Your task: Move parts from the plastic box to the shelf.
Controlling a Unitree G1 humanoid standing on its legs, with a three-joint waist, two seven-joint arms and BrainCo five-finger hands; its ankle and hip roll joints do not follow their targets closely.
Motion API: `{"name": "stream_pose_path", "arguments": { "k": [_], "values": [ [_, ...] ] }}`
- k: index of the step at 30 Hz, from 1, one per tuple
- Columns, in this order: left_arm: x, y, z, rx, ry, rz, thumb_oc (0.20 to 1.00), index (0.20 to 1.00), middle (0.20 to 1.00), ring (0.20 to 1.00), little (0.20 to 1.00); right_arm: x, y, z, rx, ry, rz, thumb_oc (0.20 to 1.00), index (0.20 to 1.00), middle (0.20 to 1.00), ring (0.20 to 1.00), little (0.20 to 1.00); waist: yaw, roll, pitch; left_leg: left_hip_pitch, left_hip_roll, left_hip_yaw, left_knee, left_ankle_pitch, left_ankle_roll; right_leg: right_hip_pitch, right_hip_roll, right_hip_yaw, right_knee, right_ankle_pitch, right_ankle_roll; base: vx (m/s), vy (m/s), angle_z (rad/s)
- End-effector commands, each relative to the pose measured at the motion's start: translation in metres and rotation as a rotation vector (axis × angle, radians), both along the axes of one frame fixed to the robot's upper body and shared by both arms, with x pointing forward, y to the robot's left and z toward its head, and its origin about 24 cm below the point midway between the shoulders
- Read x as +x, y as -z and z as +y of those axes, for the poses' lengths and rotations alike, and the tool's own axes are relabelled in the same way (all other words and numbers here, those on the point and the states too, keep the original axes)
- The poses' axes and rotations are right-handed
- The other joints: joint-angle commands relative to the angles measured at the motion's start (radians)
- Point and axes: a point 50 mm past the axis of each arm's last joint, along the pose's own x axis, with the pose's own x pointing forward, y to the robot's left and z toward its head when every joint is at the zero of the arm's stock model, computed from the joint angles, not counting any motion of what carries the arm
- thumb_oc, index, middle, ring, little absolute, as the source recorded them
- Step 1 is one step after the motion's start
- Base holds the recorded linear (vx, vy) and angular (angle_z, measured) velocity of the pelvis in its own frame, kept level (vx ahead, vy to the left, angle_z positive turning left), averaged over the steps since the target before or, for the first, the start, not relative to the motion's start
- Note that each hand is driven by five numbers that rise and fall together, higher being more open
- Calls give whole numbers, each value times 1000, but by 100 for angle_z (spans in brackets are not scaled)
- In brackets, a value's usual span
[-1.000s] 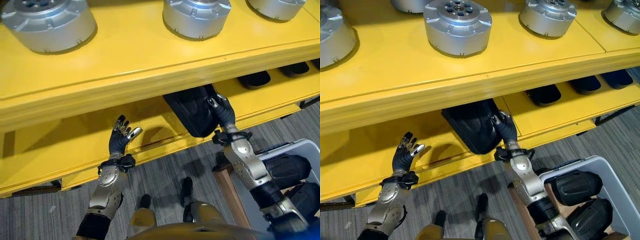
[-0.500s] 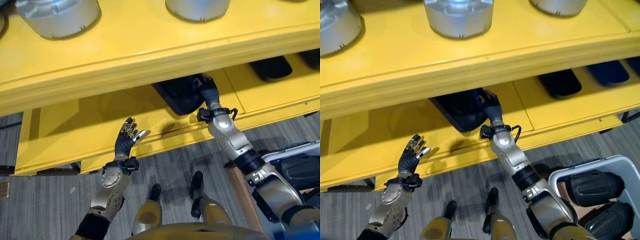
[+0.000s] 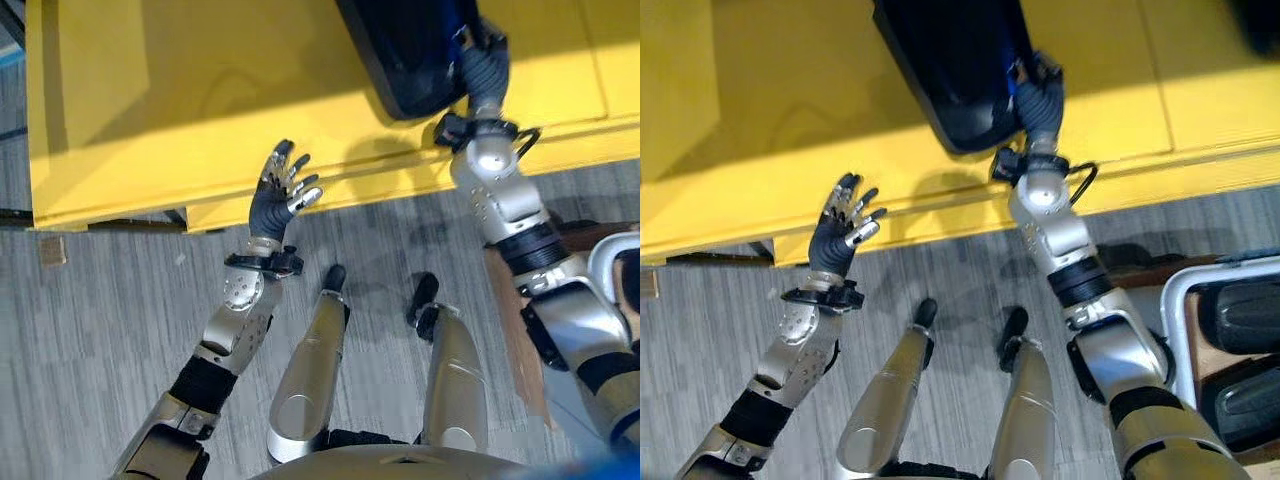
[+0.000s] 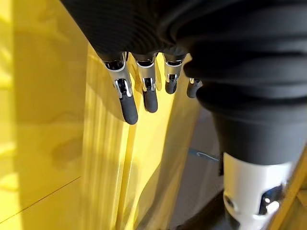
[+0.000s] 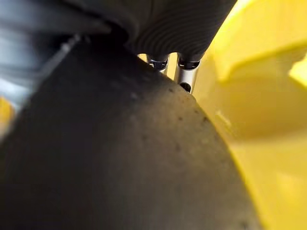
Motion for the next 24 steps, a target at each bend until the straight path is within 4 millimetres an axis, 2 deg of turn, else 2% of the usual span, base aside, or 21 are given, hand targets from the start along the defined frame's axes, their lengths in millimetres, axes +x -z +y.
{"name": "stream_pose_path", "arguments": {
  "k": [1,4,9,12,17,24],
  "values": [
    [-17,54,-5,67,11,241,1000,1000,1000,1000,1000,-16,-57,6,82,-36,-239,200,200,200,200,200,-3,-30,-72,41,27,28,-102,17,33,5,-75,40,-54,83,96,0,0,0],
    [-13,49,-13,51,22,227,1000,1000,1000,1000,1000,-12,-74,-1,100,6,-249,200,200,200,200,200,4,-32,-62,19,24,25,-100,16,36,-19,-80,36,-36,76,96,0,0,0],
    [-10,45,-18,50,41,213,1000,1000,1000,1000,1000,-5,-87,-6,118,34,-229,200,200,200,200,200,10,-38,-55,33,26,13,-127,23,34,-9,-85,24,-48,75,97,24,-9,5],
    [-6,40,-20,49,54,199,1000,1000,1000,1000,1000,7,-99,-13,142,68,-163,200,200,200,200,200,22,-40,-55,62,32,6,-168,30,31,10,-86,18,-62,78,98,61,-4,3],
    [-4,34,-20,47,61,178,1000,1000,1000,1000,1000,15,-105,-19,124,102,-98,200,200,200,200,200,26,-37,-60,88,35,4,-186,30,28,31,-88,12,-74,79,100,31,1,3],
    [-3,33,-21,53,78,167,1000,1000,1000,1000,1000,22,-102,-33,139,155,-25,200,200,200,200,200,31,-31,-69,104,34,2,-193,31,26,48,-89,10,-81,81,102,9,2,0]
  ]
}}
